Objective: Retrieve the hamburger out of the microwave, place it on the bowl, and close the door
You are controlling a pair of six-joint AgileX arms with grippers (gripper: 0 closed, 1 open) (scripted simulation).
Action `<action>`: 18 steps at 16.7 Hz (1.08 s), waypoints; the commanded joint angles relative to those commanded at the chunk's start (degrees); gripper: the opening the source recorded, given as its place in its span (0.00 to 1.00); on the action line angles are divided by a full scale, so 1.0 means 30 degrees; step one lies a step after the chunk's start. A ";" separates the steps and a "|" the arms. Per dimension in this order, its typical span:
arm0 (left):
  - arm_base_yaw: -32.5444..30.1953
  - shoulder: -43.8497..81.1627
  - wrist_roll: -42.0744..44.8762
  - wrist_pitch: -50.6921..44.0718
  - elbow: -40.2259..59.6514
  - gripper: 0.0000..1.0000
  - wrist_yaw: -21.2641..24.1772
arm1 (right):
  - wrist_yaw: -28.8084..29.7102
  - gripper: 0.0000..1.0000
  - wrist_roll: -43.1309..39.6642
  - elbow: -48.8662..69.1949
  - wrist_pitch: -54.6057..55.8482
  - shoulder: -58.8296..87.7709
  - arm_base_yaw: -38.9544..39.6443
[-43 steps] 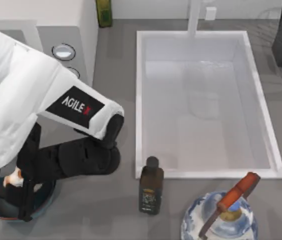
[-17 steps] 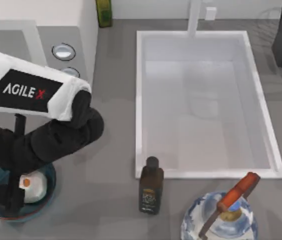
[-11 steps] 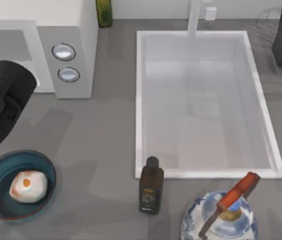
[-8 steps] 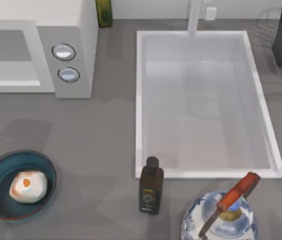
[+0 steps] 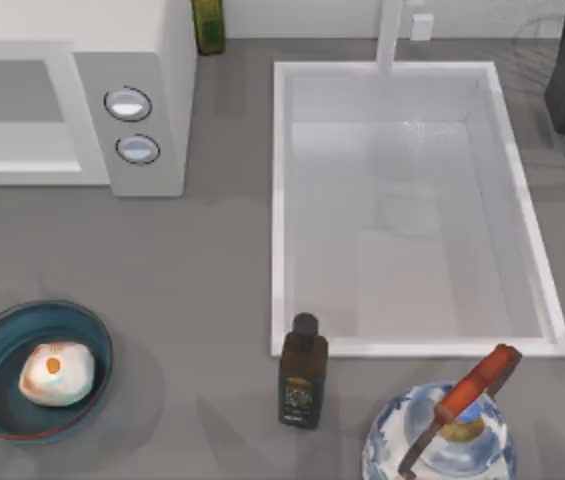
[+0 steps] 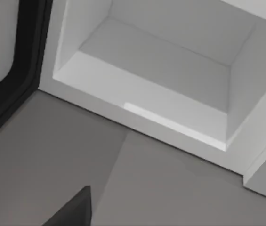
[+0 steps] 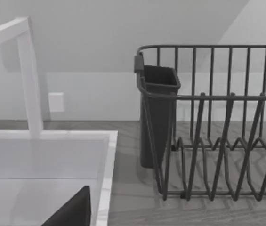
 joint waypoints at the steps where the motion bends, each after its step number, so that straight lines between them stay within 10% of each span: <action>1: 0.0205 -0.1543 0.1610 0.0773 -0.0946 1.00 0.0699 | 0.0000 1.00 0.0000 0.0000 0.0000 0.0000 0.0000; 13: 0.0766 -0.6920 0.7132 0.3480 -0.4710 1.00 0.3525 | 0.0000 1.00 0.0000 0.0000 0.0000 0.0000 0.0000; 18: 0.0766 -0.6920 0.7132 0.3480 -0.4710 0.62 0.3525 | 0.0000 1.00 0.0000 0.0000 0.0000 0.0000 0.0000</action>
